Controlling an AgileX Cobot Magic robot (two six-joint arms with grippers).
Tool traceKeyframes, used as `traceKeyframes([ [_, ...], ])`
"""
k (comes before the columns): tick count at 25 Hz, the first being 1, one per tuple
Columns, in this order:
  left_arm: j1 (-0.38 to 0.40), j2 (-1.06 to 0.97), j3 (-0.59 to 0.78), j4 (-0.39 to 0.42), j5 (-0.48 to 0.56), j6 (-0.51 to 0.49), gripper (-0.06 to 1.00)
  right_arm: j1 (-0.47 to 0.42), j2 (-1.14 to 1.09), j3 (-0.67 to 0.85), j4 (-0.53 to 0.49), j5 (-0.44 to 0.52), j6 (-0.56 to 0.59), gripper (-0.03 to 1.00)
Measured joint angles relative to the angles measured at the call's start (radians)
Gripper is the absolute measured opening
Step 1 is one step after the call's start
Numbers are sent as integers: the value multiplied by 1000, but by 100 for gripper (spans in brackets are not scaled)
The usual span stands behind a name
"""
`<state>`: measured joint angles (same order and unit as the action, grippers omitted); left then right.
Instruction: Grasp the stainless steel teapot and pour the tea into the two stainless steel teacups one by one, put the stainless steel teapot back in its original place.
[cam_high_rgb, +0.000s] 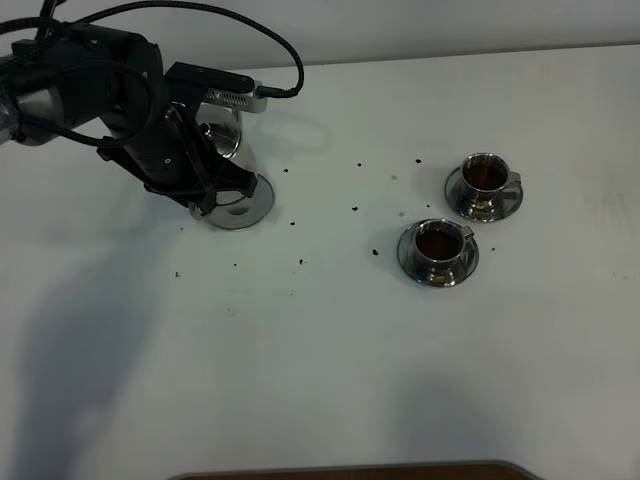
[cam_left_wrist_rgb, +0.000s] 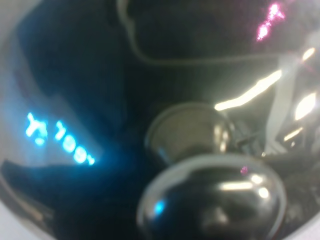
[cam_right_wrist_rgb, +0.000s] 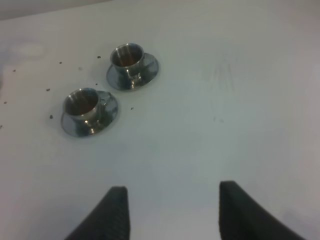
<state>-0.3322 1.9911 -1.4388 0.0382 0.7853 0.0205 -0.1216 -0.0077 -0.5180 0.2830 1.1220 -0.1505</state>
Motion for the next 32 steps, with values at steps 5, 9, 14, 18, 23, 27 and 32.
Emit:
traceKeyframes([
  [5,0,31,-14,-1,-7,7,24,0,0,0,0,0,0,42],
  [9,0,37,-15,-1,-17,9,24,0,0,0,0,0,0,42],
  [14,0,68,-15,-3,-28,19,24,0,0,0,0,0,0,42],
  [18,0,80,-15,-3,-43,21,24,0,0,0,0,0,0,42],
  [23,0,80,-15,-3,-59,28,24,0,0,0,0,0,0,42],
  [27,0,80,-15,-17,-61,47,24,0,0,0,0,0,0,42],
  [32,0,80,-15,-26,-66,61,24,0,0,0,0,0,0,42],
])
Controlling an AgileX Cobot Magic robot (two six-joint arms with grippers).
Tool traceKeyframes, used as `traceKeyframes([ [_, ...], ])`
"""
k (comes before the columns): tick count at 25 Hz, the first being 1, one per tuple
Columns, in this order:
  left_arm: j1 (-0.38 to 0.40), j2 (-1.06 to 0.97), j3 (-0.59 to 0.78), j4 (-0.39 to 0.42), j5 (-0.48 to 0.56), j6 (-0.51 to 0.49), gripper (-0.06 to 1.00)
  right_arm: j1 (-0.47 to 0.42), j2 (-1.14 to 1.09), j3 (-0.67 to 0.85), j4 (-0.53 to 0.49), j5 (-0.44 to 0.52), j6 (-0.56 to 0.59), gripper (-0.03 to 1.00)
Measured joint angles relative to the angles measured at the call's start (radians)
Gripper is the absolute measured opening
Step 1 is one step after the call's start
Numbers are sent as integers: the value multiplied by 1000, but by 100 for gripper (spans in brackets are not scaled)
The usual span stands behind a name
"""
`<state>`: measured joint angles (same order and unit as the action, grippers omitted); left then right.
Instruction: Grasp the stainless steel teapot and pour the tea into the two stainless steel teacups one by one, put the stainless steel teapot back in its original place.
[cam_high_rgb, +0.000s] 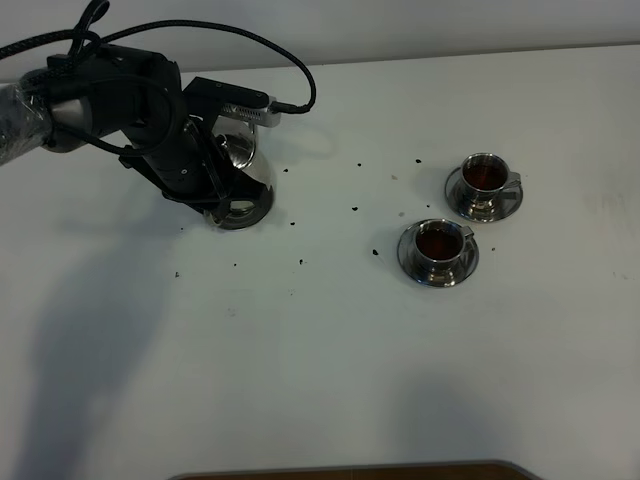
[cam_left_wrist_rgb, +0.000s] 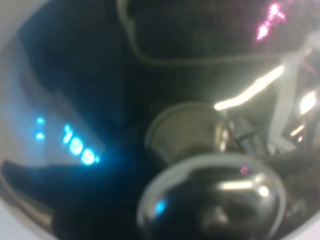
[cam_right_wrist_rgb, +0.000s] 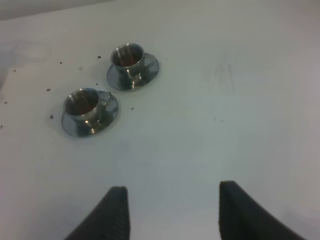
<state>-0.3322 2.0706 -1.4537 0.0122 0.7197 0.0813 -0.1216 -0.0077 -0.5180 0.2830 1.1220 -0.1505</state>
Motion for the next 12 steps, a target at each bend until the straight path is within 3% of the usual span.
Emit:
traceKeyframes([
  [12,0,21,0,1,1,35,24,0,0,0,0,0,0,42],
])
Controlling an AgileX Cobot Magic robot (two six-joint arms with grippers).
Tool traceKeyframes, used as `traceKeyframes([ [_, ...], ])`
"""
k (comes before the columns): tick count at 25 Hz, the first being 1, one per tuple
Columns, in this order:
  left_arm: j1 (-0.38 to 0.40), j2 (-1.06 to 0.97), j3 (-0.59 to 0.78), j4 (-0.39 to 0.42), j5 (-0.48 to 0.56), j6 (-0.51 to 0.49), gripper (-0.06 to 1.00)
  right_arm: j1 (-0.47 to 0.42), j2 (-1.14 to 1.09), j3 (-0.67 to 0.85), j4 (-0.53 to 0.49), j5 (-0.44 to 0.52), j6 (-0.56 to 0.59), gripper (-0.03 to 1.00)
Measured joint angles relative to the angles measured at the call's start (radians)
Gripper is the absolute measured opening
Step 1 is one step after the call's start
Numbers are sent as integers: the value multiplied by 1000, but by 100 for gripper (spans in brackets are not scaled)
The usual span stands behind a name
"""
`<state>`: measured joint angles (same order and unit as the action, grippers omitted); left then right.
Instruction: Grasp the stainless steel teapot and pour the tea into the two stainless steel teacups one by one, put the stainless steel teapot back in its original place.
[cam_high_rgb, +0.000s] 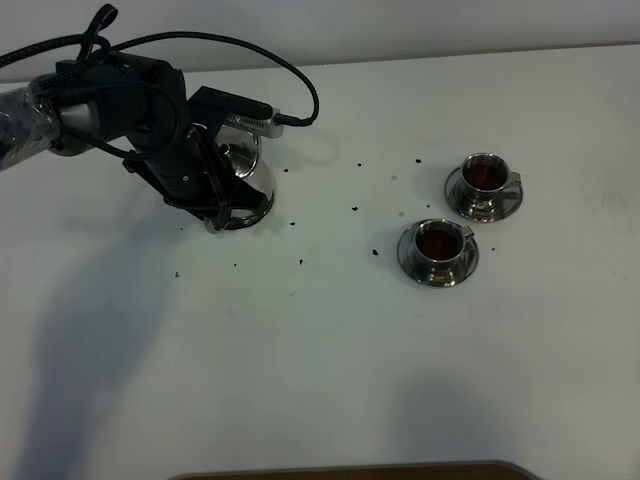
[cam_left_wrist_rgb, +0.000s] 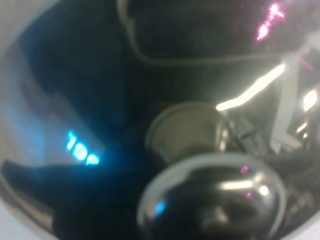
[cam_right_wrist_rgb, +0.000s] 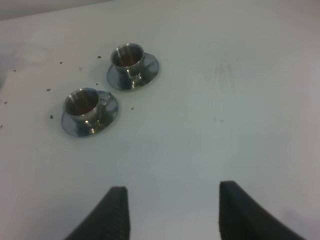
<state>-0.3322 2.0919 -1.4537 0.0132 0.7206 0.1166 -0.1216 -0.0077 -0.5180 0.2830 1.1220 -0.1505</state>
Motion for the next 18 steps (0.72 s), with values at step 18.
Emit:
traceKeyframes([
  [18,0,14,0,25,0,6,24,0,0,0,0,0,0,42],
])
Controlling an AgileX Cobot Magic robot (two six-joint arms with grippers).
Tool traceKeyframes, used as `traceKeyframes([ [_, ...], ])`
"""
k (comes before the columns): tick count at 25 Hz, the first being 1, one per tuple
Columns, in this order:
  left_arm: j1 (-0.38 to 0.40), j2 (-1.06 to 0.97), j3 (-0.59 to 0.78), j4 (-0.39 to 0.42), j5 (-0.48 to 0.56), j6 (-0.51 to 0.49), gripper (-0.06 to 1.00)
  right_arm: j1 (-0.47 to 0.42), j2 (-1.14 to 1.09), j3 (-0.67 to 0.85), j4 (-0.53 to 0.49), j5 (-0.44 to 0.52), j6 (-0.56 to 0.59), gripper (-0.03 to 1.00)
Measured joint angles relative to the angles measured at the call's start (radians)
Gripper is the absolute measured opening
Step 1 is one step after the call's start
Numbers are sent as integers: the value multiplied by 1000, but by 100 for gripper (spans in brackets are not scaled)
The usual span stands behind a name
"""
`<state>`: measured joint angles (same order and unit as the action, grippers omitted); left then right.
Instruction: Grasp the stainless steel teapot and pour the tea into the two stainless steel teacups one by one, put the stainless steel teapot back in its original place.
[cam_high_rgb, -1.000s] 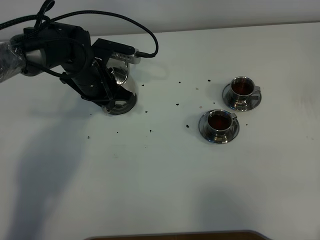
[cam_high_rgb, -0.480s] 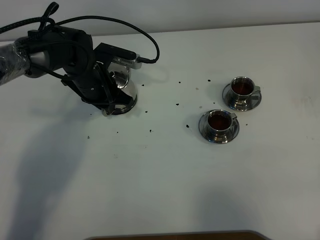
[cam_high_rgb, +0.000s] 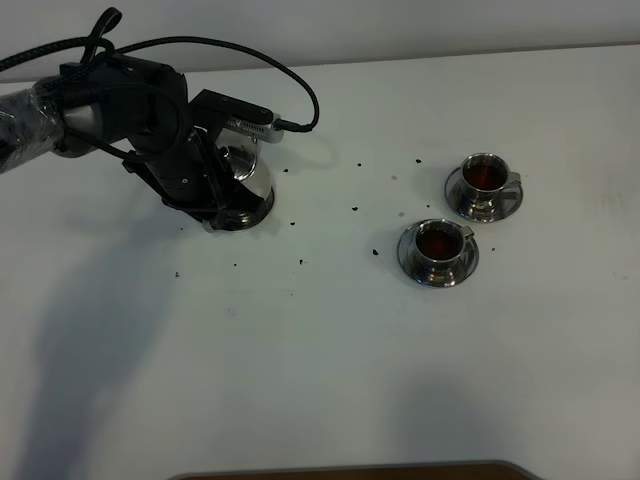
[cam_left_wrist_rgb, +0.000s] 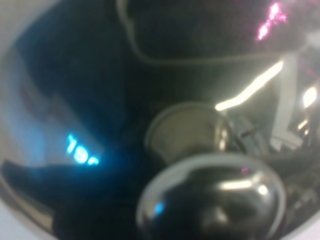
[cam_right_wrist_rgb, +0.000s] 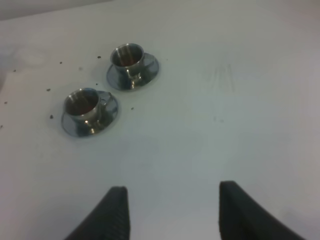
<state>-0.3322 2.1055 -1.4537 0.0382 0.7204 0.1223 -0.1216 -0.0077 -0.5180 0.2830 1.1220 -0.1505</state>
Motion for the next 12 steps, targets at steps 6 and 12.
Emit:
traceKeyframes([
  [6,0,0,0,0,0,2,24,0,0,0,0,0,0,42],
  [12,0,0,0,1,2,2,26,0,0,0,0,0,0,42],
])
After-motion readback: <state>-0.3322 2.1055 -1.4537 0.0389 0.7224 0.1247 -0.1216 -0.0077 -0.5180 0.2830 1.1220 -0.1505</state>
